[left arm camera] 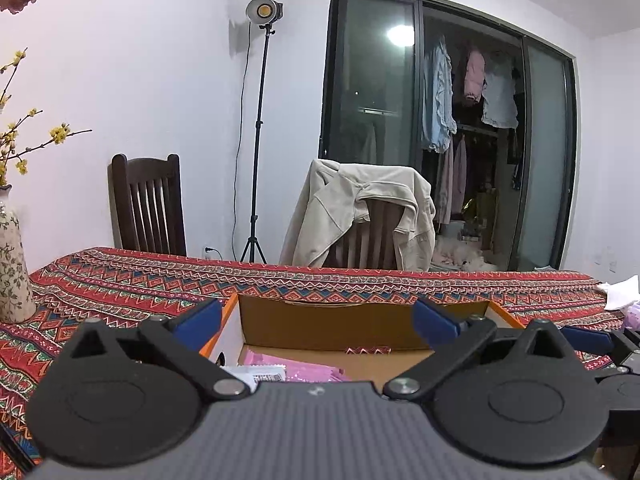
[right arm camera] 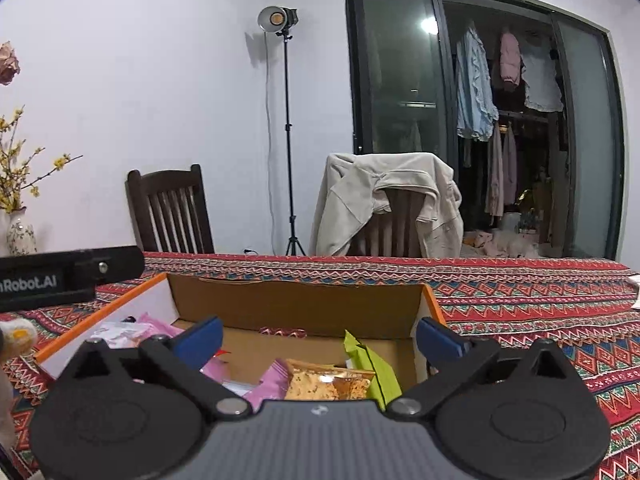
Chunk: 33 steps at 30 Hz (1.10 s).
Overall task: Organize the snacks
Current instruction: 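Carry both held packets into the box and open both grippers, then move both open grippers back to the snack heap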
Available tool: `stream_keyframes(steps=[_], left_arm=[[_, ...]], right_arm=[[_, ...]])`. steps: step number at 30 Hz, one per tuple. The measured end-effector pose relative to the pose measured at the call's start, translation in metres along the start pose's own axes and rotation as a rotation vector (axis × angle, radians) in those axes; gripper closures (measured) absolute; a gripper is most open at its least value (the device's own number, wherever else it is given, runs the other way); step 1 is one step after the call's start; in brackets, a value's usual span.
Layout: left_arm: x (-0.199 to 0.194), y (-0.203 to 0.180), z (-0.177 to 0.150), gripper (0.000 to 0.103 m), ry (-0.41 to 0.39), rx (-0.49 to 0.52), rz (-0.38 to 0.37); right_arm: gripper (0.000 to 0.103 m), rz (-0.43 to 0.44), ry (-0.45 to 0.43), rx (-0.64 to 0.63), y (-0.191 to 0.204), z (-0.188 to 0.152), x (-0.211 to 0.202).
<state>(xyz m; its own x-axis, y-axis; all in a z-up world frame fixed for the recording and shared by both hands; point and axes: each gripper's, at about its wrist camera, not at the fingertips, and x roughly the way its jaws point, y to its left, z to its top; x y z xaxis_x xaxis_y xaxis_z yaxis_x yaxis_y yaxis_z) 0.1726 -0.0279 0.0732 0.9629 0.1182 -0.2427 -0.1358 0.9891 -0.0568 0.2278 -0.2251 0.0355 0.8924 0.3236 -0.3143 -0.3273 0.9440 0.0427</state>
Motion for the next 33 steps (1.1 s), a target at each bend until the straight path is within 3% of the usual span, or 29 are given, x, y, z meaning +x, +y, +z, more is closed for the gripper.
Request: stream_keyframes(steps=[13,22,33], left_arm=[[-0.010,0.002,0.008,0.000,-0.005,-0.023,-0.030],[-0.052,0.002,0.028,0.000,-0.058,-0.032,-0.060],[-0.100,0.010,0.010,0.000,-0.030,-0.015,-0.092]], right_arm=[[0.000,0.012,-0.026,0.004,0.007,0.005,-0.016],[0.000,0.034,-0.062,-0.001,0.014,0.025,-0.061],[0.000,0.043,-0.029,-0.028,0.013,0.005,-0.116]])
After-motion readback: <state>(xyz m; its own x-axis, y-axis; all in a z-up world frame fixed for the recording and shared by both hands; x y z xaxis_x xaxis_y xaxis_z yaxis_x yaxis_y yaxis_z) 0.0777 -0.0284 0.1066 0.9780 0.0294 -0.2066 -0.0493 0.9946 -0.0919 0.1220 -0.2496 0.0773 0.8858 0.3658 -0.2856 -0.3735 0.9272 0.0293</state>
